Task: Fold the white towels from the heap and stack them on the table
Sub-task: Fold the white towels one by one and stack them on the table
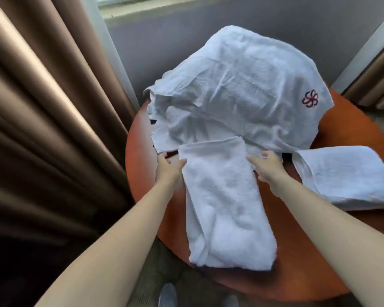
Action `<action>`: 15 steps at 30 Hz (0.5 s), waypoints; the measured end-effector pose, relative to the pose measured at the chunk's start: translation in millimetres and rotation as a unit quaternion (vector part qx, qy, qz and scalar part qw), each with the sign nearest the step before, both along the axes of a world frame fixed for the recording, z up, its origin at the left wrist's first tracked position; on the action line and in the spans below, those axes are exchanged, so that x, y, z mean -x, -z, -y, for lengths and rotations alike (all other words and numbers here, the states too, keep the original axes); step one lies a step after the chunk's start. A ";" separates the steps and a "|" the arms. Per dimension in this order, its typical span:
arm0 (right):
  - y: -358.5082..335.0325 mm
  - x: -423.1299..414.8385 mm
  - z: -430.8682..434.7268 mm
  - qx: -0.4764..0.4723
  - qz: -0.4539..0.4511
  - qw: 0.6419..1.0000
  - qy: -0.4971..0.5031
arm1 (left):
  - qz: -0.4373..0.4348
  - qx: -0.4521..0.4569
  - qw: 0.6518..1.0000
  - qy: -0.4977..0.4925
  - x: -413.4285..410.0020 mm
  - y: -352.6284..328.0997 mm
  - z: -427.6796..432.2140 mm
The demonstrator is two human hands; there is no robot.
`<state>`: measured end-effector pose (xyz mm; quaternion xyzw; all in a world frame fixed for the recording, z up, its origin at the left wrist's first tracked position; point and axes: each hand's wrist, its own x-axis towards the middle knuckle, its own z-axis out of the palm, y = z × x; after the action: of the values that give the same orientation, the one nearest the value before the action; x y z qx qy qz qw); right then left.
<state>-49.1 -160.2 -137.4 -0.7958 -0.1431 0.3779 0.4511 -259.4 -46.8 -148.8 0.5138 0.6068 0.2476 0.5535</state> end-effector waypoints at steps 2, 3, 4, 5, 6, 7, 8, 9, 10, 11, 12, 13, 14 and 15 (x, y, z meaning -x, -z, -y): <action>20.3 4.7 15.1 0.079 0.002 0.997 -0.024 | -0.037 0.011 0.999 -0.018 5.5 8.7 14.6; 27.4 8.1 22.9 0.113 0.001 0.993 -0.040 | -0.056 0.007 0.998 -0.027 8.3 13.7 24.3; 31.7 11.8 29.9 0.142 0.005 0.988 -0.055 | -0.074 0.001 0.997 -0.031 10.7 17.5 36.7; 36.9 13.9 35.4 0.160 0.016 0.985 -0.065 | -0.094 -0.006 0.995 -0.028 13.2 22.3 49.1; 37.9 16.0 41.1 0.166 0.031 0.983 -0.068 | -0.115 -0.014 0.993 -0.017 15.5 25.4 62.1; 37.7 16.5 45.3 0.165 0.048 0.983 -0.068 | -0.138 -0.023 0.990 -0.003 18.1 27.0 74.5; 34.3 17.5 49.8 0.167 0.052 0.982 -0.073 | -0.156 -0.028 0.987 0.012 21.4 28.8 84.7; 33.0 18.0 53.4 0.175 0.035 0.981 -0.079 | -0.170 -0.030 0.985 0.028 25.4 29.9 93.5; 33.1 19.3 58.7 0.185 0.013 0.979 -0.088 | -0.181 -0.024 0.982 0.049 30.1 30.8 100.7; 34.0 21.6 65.5 0.192 0.003 0.976 -0.100 | -0.186 -0.012 0.980 0.073 34.7 31.7 107.6; 33.5 25.2 72.9 0.191 0.005 0.976 -0.107 | -0.184 0.002 0.978 0.096 39.1 32.5 113.4; 34.4 28.8 80.1 0.187 0.013 0.976 -0.109 | -0.174 0.014 0.978 0.113 42.2 33.4 118.3; 36.0 32.1 87.5 0.178 0.017 0.978 -0.108 | -0.159 0.019 0.979 0.122 44.6 33.9 123.2; 38.0 34.7 94.3 0.165 0.013 0.980 -0.107 | -0.144 0.018 0.981 0.127 46.0 33.4 128.2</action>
<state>-83.8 -254.5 -175.4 -0.8439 -0.1692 0.4325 0.2686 -305.4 -175.1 -182.2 0.6067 0.6145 0.0882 0.4965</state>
